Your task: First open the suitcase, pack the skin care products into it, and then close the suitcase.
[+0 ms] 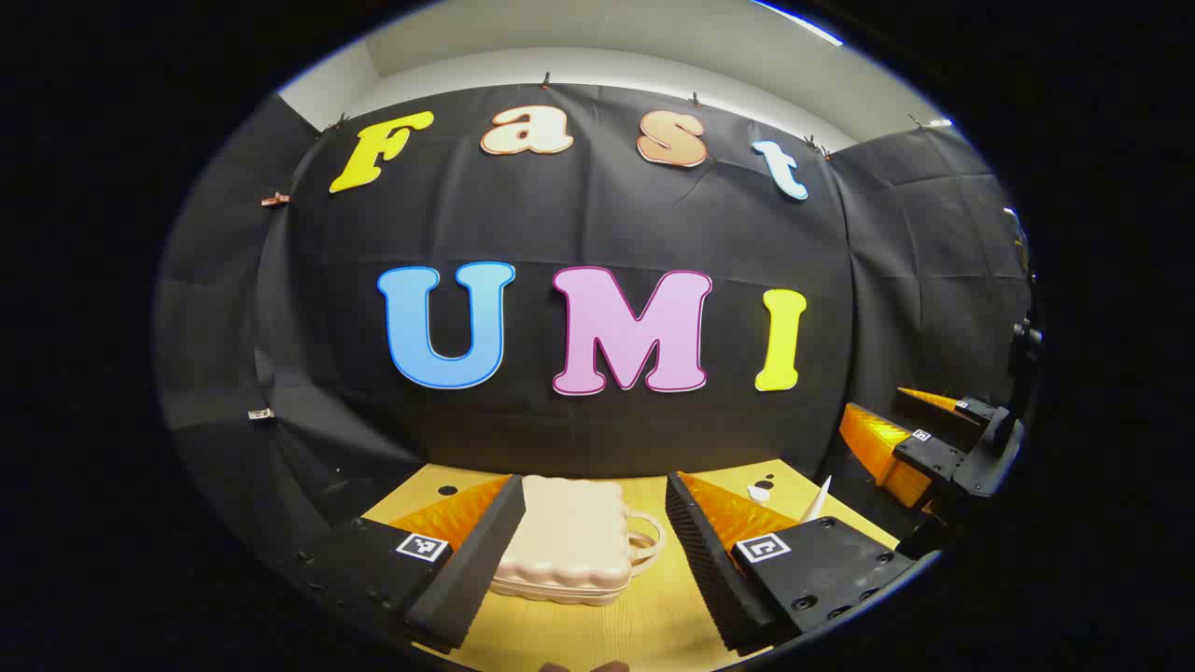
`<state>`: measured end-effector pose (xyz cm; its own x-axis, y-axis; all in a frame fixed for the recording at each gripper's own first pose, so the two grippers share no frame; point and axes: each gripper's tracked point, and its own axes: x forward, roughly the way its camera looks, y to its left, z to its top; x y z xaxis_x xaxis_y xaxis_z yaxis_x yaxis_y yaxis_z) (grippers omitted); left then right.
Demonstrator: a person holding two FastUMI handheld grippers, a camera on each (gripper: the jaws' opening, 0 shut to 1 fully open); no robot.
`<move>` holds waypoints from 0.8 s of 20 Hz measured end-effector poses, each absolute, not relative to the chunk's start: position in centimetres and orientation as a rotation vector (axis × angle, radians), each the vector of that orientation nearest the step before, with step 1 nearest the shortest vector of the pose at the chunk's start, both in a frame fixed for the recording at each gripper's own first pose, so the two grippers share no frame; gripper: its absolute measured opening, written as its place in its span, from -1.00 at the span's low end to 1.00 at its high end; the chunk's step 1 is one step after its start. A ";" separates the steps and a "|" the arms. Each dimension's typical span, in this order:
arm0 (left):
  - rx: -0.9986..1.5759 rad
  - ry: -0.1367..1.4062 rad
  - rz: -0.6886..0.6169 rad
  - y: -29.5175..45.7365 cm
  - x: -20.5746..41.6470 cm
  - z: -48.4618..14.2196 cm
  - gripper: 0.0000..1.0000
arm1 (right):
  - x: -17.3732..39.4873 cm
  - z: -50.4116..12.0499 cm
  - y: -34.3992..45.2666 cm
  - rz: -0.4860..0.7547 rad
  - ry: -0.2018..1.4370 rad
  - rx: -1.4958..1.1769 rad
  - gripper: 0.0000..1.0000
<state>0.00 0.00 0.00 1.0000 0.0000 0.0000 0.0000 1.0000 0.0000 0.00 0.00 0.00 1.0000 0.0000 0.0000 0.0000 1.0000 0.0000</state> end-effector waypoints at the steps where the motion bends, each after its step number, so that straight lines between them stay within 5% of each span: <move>1: -0.009 -0.004 -0.008 -0.3 0.1 -0.1 0.92 | 0.2 0.1 0.0 0.002 -0.006 -0.003 0.89; 16: -0.061 -0.030 0.026 0.6 2.2 -0.9 0.92 | 0.7 0.3 -1.0 0.011 -0.028 0.006 0.93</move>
<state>2.15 0.57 -0.91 0.9992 0.0271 0.0290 -0.0252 0.9978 -0.0616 0.66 -0.98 0.31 0.9995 0.0106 0.0282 -0.0108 0.9999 0.0063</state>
